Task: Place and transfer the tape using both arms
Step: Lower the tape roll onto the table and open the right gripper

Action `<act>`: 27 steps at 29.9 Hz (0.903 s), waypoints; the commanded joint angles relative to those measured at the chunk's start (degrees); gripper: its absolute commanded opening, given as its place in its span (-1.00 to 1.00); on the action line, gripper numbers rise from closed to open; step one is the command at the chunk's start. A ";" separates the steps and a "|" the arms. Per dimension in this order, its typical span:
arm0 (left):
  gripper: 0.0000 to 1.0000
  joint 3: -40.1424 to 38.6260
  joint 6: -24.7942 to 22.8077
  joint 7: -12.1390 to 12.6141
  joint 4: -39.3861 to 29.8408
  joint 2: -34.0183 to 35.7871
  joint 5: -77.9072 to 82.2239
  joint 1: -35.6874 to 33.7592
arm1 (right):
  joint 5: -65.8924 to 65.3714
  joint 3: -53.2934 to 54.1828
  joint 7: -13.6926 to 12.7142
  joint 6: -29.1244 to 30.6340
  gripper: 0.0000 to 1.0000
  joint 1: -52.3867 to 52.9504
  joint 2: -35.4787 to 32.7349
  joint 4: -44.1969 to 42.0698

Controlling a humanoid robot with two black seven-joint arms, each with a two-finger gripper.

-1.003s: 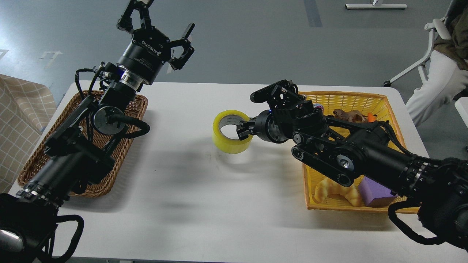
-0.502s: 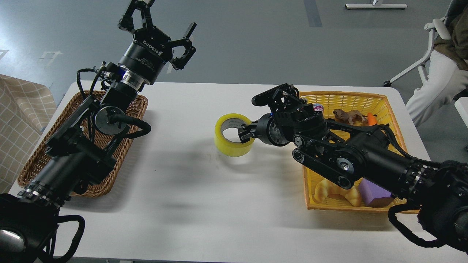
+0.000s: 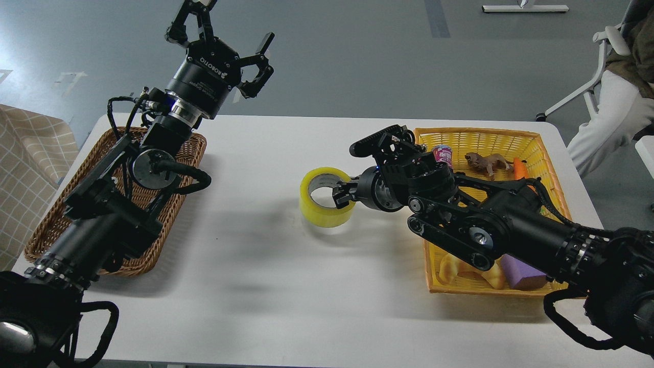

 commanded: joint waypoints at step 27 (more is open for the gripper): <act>0.96 0.00 0.00 0.00 -0.26 -0.18 0.01 0.00 | -0.26 -1.06 0.08 0.00 -1.00 -0.69 0.00 -0.09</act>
